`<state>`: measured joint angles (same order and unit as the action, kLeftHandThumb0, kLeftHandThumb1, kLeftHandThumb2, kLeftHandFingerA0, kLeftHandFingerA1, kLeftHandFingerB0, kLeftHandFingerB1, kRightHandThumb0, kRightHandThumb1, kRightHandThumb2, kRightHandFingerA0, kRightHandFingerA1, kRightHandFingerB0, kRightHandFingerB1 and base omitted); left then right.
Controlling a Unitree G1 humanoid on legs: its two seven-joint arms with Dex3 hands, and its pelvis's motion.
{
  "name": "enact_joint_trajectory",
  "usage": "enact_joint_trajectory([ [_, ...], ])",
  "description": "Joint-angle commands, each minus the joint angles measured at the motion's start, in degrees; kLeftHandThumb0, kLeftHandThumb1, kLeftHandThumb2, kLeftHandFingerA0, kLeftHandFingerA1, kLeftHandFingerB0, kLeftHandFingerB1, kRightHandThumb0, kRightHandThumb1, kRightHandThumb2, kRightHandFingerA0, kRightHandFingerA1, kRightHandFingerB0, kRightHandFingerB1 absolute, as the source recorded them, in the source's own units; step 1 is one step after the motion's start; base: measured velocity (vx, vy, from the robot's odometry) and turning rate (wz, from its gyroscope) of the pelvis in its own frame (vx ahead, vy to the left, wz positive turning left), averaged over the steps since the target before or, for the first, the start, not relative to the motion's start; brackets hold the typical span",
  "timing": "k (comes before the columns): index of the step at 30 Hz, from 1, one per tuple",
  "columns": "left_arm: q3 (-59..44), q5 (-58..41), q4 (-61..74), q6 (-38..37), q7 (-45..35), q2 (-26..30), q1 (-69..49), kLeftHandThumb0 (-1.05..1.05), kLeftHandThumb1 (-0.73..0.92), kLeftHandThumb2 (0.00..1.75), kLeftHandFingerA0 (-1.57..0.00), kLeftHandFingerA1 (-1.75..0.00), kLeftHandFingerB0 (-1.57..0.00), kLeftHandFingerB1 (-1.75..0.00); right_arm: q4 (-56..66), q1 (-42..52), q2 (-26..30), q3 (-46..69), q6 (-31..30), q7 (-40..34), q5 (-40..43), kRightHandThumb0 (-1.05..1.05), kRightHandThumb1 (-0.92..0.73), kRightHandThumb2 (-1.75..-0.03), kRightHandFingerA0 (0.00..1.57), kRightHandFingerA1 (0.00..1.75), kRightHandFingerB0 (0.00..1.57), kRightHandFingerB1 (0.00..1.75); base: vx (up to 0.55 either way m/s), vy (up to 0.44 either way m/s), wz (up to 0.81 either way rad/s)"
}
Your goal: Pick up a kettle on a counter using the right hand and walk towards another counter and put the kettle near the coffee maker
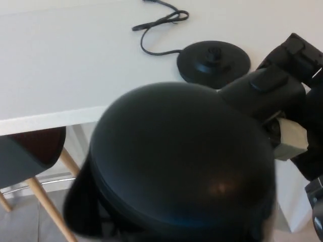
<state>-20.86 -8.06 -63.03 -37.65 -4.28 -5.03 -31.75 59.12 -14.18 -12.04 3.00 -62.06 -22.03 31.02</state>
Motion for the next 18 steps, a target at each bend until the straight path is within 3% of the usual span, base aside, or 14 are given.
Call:
enact_joint_trajectory([
  [1,0.28,0.59,-0.43,-4.14,2.0,1.0,0.59,-0.1,0.22,1.54,-1.04,-1.21,-0.99,-0.97,0.88,0.5,-2.16,-0.35,6.22,-5.68,7.87,-0.26,-0.41,-1.41,1.04,1.75,0.76,1.63,-0.1,0.04,-0.31],
  [11,0.36,-0.1,-0.86,-4.72,2.23,1.11,1.38,-0.08,0.26,1.53,-1.03,-1.21,-0.99,-0.99,0.88,1.72,-0.17,-0.95,8.51,-10.14,13.47,-0.29,-0.44,-1.36,1.05,1.75,0.79,1.59,-0.06,0.243,-0.39],
  [18,-0.53,-0.81,-1.54,-4.5,1.43,1.46,3.08,-0.14,0.28,1.46,-1.06,-1.22,-1.0,-1.02,0.88,2.51,2.42,-1.13,11.01,-11.51,16.52,-0.27,-0.44,-1.36,1.03,1.75,0.78,1.59,-0.06,0.017,-0.43],
])
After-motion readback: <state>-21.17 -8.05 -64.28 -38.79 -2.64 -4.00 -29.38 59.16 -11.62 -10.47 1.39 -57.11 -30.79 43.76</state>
